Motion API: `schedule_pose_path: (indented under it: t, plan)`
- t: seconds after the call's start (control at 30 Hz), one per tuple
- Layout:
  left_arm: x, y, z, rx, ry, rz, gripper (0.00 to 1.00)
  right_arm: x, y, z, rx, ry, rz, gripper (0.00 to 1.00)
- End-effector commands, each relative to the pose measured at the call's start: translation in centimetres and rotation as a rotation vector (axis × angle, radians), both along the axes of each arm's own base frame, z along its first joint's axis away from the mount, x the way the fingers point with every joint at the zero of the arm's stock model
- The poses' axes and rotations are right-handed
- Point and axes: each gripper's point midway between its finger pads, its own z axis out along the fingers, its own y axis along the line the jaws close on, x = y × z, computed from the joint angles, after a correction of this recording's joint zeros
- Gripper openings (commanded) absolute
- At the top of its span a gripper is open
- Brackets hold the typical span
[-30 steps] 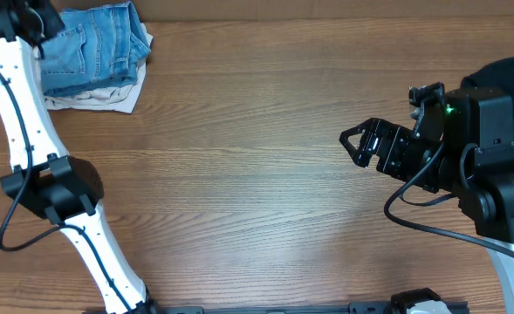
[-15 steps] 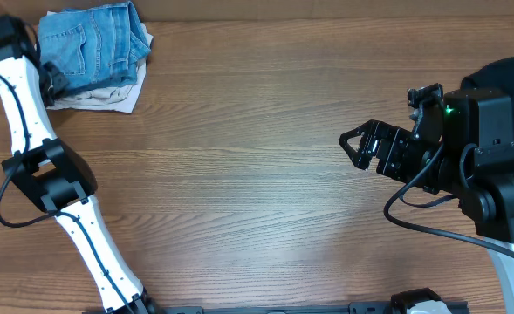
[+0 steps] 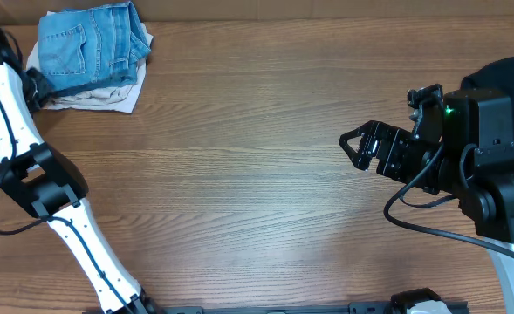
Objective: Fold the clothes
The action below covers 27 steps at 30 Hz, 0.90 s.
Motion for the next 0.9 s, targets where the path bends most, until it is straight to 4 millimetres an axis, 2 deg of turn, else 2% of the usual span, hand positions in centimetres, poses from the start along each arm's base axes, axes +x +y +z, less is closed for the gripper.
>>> schedule_pose_path:
  t: [0.0,0.1,0.2,0.37,0.53,0.6,0.73,0.87]
  plan:
    - [2.2,-2.6,10.8,-0.002,-0.255,-0.060,0.04,0.2,-0.2,0.2,-0.001,-0.012,-0.002,0.95]
    - [2.9,-2.7,12.5,0.005,-0.313,-0.066,0.04,0.2,-0.2,0.2,-0.001,-0.011,-0.002,0.95]
    - [3.2,-2.4,12.0,0.011,-0.315,-0.064,0.04,0.2,-0.2,0.2,-0.001,-0.011,-0.002,0.95]
    - [3.6,-2.2,8.8,-0.013,-0.270,-0.062,0.04,0.2,-0.2,0.2,-0.001,-0.011,-0.002,0.95]
    - [4.7,-2.0,4.3,-0.033,-0.231,-0.090,0.04,0.2,-0.2,0.2,-0.001,-0.011,-0.002,0.95]
    - [5.5,-2.0,1.7,-0.033,-0.213,-0.133,0.04,0.2,-0.2,0.2,-0.001,-0.011,-0.002,0.95]
    - [5.5,-1.8,-0.9,-0.014,-0.164,-0.168,0.06,0.2,-0.2,0.2,-0.001,-0.010,-0.002,0.95]
    - [4.7,-0.6,-0.9,0.041,-0.123,-0.145,0.14,0.1,-0.2,0.2,-0.001,-0.009,-0.002,0.95]
